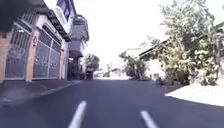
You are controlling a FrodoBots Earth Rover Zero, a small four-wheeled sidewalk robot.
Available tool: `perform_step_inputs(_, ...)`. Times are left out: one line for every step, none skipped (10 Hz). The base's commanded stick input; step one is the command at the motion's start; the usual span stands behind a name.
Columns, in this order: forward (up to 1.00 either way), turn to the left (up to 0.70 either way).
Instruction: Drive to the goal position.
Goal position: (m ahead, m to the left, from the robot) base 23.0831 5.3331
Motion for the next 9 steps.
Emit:
perform_step_inputs(1.00, -0.30)
perform_step_inputs(1.00, -0.07)
perform_step_inputs(1.00, 0.01)
perform_step_inputs(1.00, 0.15)
perform_step_inputs(1.00, 0.03)
perform_step_inputs(1.00, 0.00)
perform_step_inputs(1.00, 0.00)
perform_step_inputs(1.00, 0.00)
perform_step_inputs(1.00, 0.00)
